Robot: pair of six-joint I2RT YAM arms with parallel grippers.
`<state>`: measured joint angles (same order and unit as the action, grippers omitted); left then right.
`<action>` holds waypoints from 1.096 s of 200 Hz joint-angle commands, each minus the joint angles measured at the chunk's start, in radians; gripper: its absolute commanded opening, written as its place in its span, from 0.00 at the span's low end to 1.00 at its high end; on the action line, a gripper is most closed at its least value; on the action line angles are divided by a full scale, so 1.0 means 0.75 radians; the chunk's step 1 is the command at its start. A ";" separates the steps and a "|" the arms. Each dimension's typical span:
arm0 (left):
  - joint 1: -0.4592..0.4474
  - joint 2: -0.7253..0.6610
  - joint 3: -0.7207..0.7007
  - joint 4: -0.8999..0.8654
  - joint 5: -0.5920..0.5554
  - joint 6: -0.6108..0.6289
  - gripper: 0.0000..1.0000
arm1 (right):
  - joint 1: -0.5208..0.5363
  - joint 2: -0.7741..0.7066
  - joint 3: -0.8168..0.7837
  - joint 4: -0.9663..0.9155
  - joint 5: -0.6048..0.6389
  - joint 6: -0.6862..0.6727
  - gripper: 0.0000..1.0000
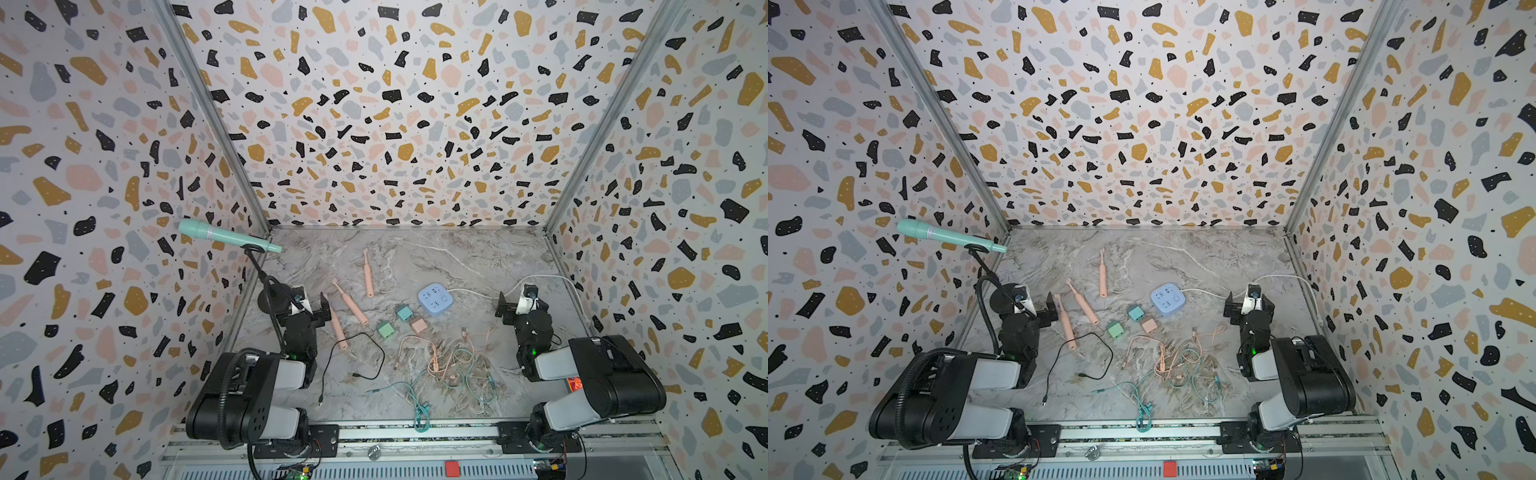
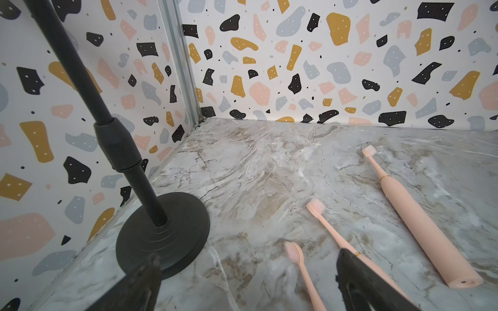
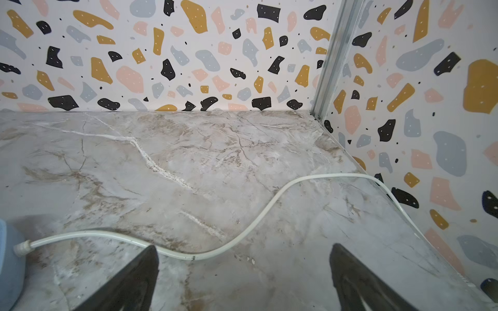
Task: Charge the electric toothbrush
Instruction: Pick up the charging cable from the center of the board.
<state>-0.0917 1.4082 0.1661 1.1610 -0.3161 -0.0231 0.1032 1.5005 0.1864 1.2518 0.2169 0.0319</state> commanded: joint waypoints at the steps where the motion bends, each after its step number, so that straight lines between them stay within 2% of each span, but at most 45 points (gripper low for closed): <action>1: -0.003 -0.015 -0.002 0.054 -0.008 -0.008 1.00 | 0.007 -0.020 0.003 0.034 0.008 -0.009 0.99; 201: -0.001 -0.015 -0.001 0.053 -0.007 -0.008 0.99 | 0.007 -0.017 0.010 0.020 0.003 -0.011 0.99; 210: -0.004 -0.020 -0.014 0.075 -0.091 -0.040 1.00 | 0.007 -0.015 0.011 0.019 0.003 -0.010 0.99; 219: -0.003 -0.037 -0.065 0.143 -0.265 -0.119 0.99 | 0.007 -0.017 0.010 0.020 0.004 -0.012 0.99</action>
<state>-0.0917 1.4078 0.1638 1.1622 -0.3359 -0.0338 0.1040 1.5002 0.1860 1.2499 0.2173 0.0319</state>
